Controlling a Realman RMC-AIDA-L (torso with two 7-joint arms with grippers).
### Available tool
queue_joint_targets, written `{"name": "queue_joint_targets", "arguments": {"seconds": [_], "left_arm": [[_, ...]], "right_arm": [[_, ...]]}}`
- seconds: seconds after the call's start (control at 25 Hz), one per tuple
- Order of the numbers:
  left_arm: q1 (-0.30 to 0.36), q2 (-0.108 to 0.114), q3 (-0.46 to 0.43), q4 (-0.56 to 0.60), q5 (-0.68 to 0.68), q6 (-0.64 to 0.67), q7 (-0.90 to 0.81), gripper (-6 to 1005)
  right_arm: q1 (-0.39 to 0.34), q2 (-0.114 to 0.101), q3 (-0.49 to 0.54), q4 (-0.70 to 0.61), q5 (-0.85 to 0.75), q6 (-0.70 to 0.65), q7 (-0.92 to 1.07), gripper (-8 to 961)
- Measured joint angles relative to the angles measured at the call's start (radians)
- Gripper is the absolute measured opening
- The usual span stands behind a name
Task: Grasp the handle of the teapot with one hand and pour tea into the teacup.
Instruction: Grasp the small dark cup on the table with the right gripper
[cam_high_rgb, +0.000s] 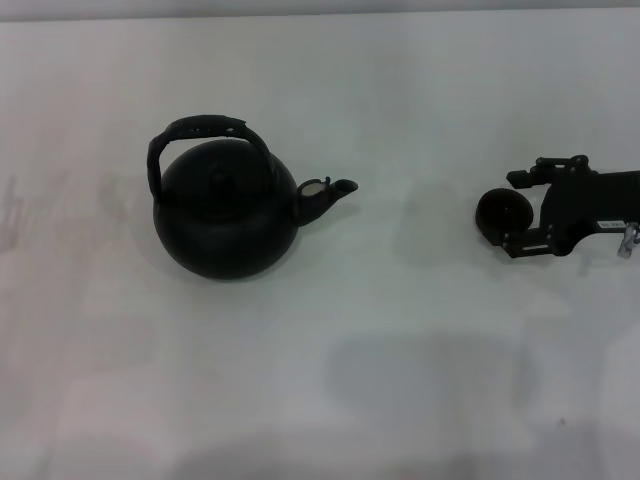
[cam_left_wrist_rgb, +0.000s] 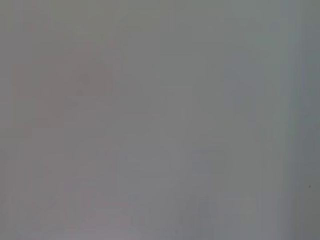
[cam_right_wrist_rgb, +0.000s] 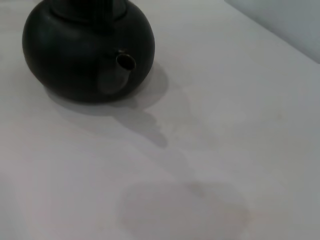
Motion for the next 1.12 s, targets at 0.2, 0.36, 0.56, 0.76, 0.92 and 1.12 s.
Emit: {"name": "queue_joint_targets", "arguments": {"seconds": [0.2, 0.36, 0.56, 0.76, 0.92, 1.12], "left_arm": [[0.0, 0.0, 0.0, 0.0, 0.0, 0.0, 0.0, 574], [0.001, 0.001, 0.0, 0.0, 0.0, 0.0, 0.001, 574], [0.0, 0.001, 0.0, 0.0, 0.0, 0.0, 0.001, 574], [-0.001, 0.001, 0.0, 0.0, 0.0, 0.0, 0.001, 573], [-0.001, 0.001, 0.0, 0.0, 0.0, 0.0, 0.001, 573], [-0.001, 0.0, 0.0, 0.0, 0.0, 0.0, 0.001, 573]], "right_arm": [[0.0, 0.007, 0.0, -0.001, -0.019, -0.006, 0.001, 842], [-0.001, 0.008, 0.001, -0.005, -0.023, -0.012, 0.002, 842], [0.003, 0.008, 0.002, -0.017, -0.024, -0.013, -0.005, 841], [0.003, 0.01, 0.0, -0.02, -0.025, -0.014, -0.008, 824], [0.011, 0.01, 0.0, -0.033, -0.031, -0.014, -0.009, 811], [0.032, 0.011, 0.001, -0.064, -0.034, -0.014, -0.01, 794]]}}
